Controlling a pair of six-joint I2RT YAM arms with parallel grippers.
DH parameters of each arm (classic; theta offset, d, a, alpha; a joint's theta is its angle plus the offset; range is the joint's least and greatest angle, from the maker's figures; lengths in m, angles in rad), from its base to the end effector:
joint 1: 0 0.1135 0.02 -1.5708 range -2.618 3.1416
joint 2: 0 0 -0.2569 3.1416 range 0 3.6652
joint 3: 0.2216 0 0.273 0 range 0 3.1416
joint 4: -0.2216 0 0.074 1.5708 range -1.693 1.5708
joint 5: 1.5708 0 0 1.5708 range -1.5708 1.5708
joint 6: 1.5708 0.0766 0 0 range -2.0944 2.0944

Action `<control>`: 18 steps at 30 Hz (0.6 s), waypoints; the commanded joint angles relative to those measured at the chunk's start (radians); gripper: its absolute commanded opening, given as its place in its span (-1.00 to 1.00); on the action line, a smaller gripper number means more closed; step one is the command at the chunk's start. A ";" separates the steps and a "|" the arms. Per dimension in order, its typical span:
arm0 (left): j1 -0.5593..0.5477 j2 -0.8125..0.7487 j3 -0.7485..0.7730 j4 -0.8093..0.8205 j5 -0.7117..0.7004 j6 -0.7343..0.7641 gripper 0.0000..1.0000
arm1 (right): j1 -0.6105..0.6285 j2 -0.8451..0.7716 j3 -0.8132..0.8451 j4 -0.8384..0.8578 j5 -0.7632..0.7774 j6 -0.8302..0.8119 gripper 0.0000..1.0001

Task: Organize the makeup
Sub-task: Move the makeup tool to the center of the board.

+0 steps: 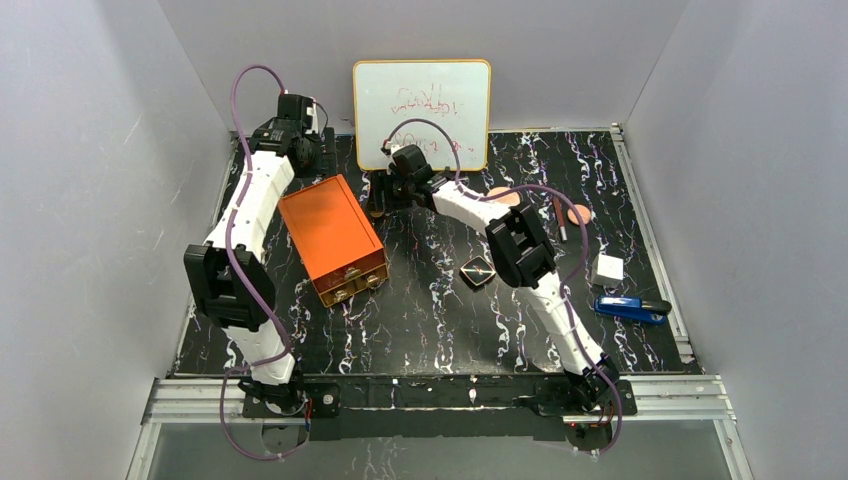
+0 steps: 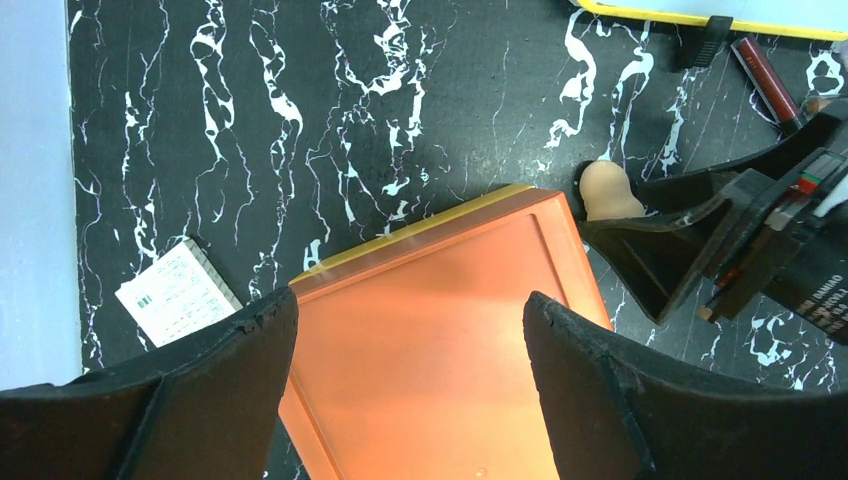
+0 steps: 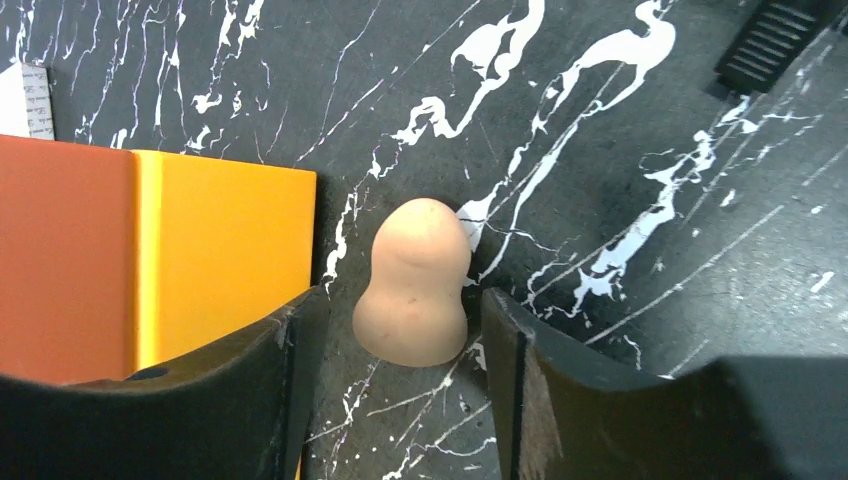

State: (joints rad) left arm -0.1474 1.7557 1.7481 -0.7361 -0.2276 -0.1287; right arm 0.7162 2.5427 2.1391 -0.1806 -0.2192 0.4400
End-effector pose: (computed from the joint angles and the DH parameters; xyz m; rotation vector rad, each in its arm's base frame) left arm 0.4411 -0.0480 0.3234 -0.0935 2.2921 0.1210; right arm 0.4603 0.4227 0.1269 -0.4469 2.2368 0.8788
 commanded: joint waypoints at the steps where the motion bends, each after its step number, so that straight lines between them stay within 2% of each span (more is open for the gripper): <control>1: 0.003 -0.005 0.047 -0.041 -0.016 0.015 0.60 | 0.026 0.055 0.054 0.001 0.024 -0.029 0.24; 4: 0.003 0.003 0.068 -0.055 -0.017 0.014 0.60 | 0.028 0.065 0.047 0.001 0.030 -0.033 -0.04; 7: 0.003 0.012 0.094 -0.074 -0.018 0.012 0.60 | 0.027 0.032 -0.018 0.022 0.042 -0.049 -0.16; 12: 0.004 -0.016 0.097 -0.092 -0.034 0.005 0.60 | 0.025 -0.130 -0.237 0.078 0.089 -0.089 -0.42; 14: 0.003 -0.045 0.063 -0.079 -0.040 0.005 0.60 | 0.022 -0.201 -0.316 0.095 0.117 -0.103 -0.59; 18: 0.003 -0.081 0.006 -0.066 -0.037 0.011 0.60 | 0.004 -0.344 -0.438 0.114 0.152 -0.120 -0.61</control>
State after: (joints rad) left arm -0.1474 1.7607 1.7924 -0.7837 -0.2478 -0.1268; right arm 0.7357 2.3474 1.7912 -0.0563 -0.1261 0.3672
